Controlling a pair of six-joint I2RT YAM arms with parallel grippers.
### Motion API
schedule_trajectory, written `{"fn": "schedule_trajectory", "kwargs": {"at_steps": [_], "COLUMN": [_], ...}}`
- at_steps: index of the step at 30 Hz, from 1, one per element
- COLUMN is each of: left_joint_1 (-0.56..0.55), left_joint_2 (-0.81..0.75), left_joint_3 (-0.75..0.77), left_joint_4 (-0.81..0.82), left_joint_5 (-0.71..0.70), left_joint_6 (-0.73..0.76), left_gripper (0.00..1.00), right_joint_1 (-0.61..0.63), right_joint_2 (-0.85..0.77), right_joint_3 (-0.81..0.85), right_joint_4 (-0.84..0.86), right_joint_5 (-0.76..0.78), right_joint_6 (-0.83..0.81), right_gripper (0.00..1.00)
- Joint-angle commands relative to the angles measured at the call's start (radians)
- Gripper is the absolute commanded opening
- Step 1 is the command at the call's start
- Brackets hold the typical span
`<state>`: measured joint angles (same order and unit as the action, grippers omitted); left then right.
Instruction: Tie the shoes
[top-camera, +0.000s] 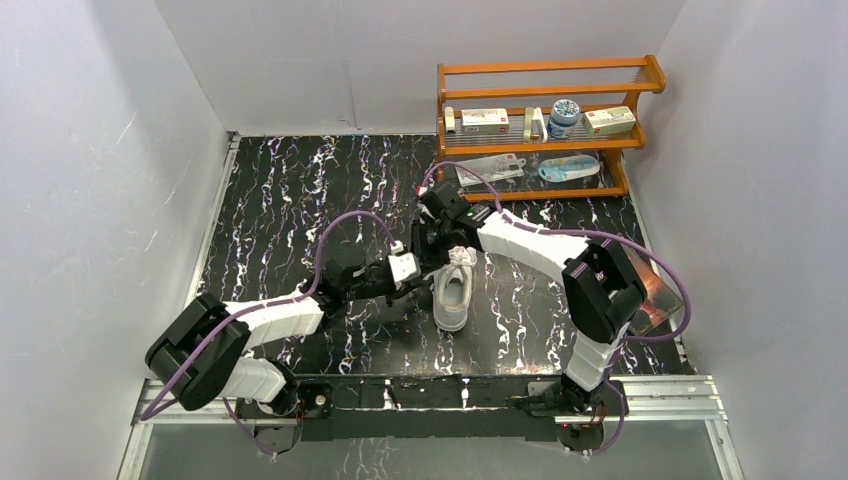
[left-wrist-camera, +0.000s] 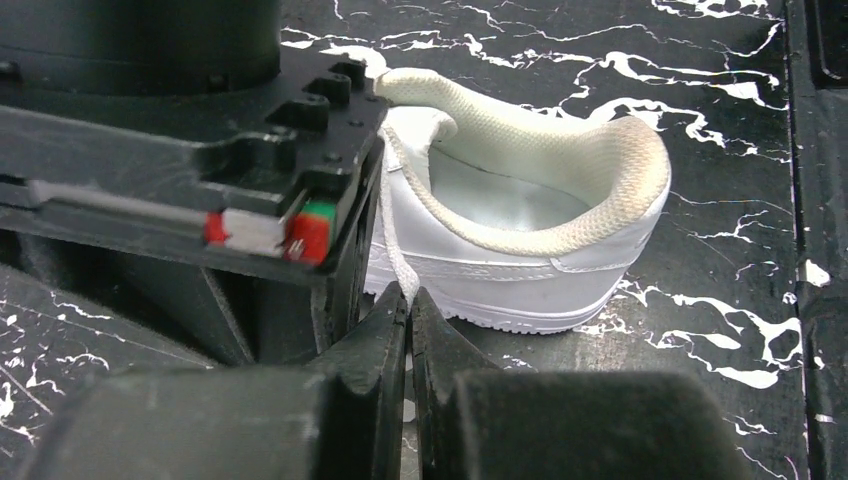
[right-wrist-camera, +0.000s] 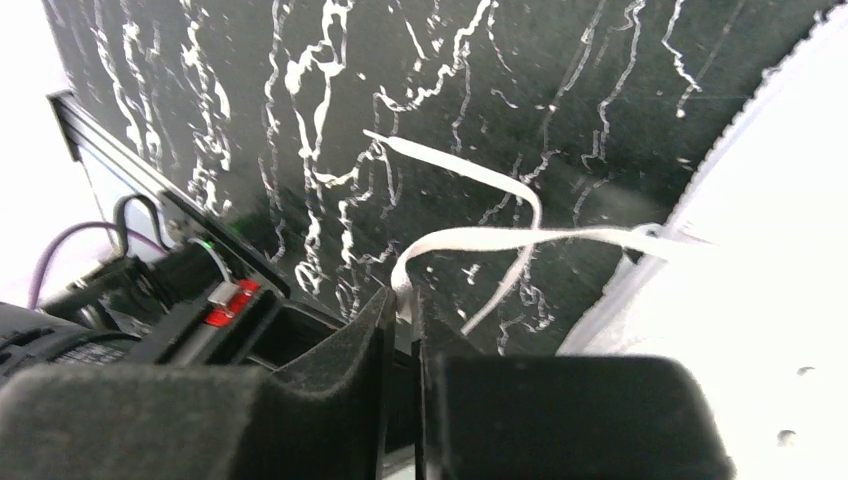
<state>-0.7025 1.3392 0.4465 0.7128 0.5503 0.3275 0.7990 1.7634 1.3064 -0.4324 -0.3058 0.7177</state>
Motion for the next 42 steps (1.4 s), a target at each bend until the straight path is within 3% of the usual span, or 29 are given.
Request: {"fn": "schedule_trajectory", "kwargs": {"at_steps": [1,8,15,19,24,27,28,30,32,36,42], "left_joint_1": [-0.007,-0.014,-0.007,-0.001,0.04,0.06,0.066,0.092,0.123,0.178,0.197], "left_joint_2": [-0.006,-0.024,-0.012,0.039,0.093,0.129,0.142,0.189,0.236,0.303,0.366], "left_joint_3": [-0.005,-0.035,-0.006,0.044,0.112,0.159,0.185,0.242,0.282,0.335,0.392], "left_joint_4": [0.095,0.12,0.1,0.071,-0.002,-0.047,-0.083,-0.123,-0.149,-0.215,-0.247], "left_joint_5": [0.007,-0.019,-0.1,-0.114,-0.106,-0.073,-0.066,-0.034,0.025,0.135,0.183], "left_joint_6": [-0.004,-0.087,-0.263,-0.362,-0.41,-0.42,-0.408,-0.419,-0.426,-0.398,-0.405], "left_gripper": [0.0,0.0,0.0,0.0,0.0,0.0,0.0,0.0,0.0,0.0,0.0], "right_joint_1": [-0.019,-0.07,-0.153,-0.144,-0.025,0.054,0.083,0.15,0.287,0.384,0.392], "right_joint_2": [0.01,-0.025,-0.157,-0.304,-0.431,-0.459,-0.455,-0.431,-0.375,-0.22,0.019], "right_joint_3": [0.083,0.19,0.207,0.077,-0.071,-0.156,-0.179,-0.218,-0.294,-0.31,-0.197], "right_joint_4": [-0.115,-0.249,-0.382,-0.31,-0.143,-0.005,0.043,0.134,0.295,0.415,0.338], "right_joint_5": [-0.047,-0.095,0.026,0.058,0.092,0.142,0.172,0.246,0.363,0.508,0.761], "right_joint_6": [-0.111,-0.195,-0.406,-0.534,-0.661,-0.715,-0.716,-0.736,-0.811,-0.811,-0.623], "right_gripper": [0.29,0.7,0.82,0.85,0.85,0.81,0.75,0.66,0.65,0.64,0.62]}}
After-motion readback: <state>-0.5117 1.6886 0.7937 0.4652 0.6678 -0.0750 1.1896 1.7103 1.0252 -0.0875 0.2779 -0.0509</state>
